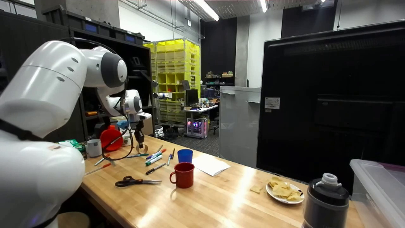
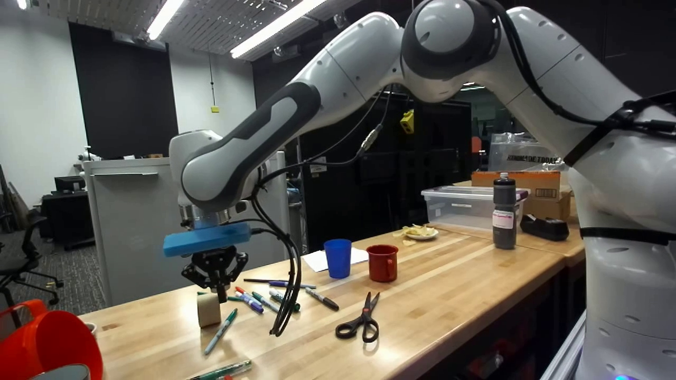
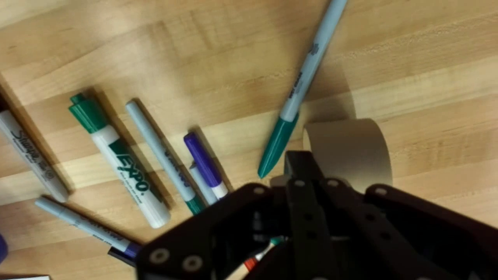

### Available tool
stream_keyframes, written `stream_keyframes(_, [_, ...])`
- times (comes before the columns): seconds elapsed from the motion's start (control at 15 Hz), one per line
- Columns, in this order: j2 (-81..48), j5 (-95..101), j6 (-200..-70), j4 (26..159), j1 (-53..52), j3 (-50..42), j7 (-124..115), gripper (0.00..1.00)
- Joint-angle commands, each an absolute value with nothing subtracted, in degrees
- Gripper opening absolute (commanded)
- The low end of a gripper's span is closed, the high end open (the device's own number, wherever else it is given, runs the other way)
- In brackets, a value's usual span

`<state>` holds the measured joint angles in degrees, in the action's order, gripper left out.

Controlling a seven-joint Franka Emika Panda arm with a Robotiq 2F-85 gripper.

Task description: Move the tape and place it in the bag

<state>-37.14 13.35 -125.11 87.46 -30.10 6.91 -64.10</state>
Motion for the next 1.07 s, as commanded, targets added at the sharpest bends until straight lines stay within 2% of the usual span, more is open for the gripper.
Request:
stream_keyframes(0.0, [-39.50, 13.88, -123.46, 84.44, -32.31, 6.35, -64.55, 0.00])
stream_keyframes(0.4, [-40.54, 13.50, -123.47, 83.82, -33.84, 6.05, -63.97, 0.00])
stream_keyframes(0.47, [-39.93, 13.44, -123.47, 84.39, -33.86, 6.12, -63.80, 0.26])
stream_keyframes(0.67, [-37.32, 14.19, -124.14, 86.86, -34.09, 6.36, -62.19, 0.37])
stream_keyframes(1.0, [-32.17, 16.53, -123.85, 90.41, -35.39, 6.46, -58.95, 0.70])
